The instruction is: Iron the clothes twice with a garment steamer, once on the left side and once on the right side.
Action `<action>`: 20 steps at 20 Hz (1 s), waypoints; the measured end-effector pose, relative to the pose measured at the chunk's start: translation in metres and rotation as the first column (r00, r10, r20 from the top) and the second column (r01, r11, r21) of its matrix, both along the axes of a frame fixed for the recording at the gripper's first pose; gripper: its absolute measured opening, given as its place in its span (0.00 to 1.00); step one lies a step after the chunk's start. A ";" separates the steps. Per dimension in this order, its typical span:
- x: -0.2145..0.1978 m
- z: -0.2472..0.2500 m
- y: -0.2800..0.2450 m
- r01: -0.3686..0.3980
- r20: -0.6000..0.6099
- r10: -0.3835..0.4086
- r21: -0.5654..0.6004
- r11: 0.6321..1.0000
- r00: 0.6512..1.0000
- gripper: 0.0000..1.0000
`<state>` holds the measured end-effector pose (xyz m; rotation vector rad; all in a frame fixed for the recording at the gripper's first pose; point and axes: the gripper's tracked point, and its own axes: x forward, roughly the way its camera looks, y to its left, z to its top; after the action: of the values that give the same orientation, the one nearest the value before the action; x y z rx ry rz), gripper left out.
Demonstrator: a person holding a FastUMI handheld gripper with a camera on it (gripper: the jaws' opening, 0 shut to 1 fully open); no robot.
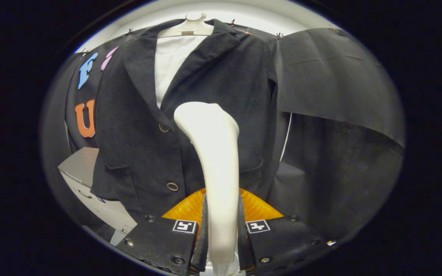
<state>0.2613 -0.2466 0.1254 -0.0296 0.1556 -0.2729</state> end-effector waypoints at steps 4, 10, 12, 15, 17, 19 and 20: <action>0.001 -0.021 0.001 0.007 -0.025 -0.007 -0.007 1.000 1.000 0.34; 0.002 -0.054 0.001 0.018 -0.060 -0.018 -0.013 1.000 0.998 0.34; 0.003 -0.064 0.001 0.022 -0.072 -0.023 -0.015 1.000 0.997 0.34; 0.002 -0.080 0.000 0.029 -0.085 -0.030 -0.019 0.999 0.996 0.34; 0.004 -0.090 0.001 0.033 -0.090 -0.035 -0.020 0.999 0.995 0.34; 0.002 -0.097 0.000 0.037 -0.094 -0.039 -0.025 0.999 0.995 0.34; 0.002 -0.101 0.000 0.038 -0.096 -0.040 -0.023 0.999 0.995 0.34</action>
<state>0.2636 -0.2463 0.0244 -0.0611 0.2490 -0.3124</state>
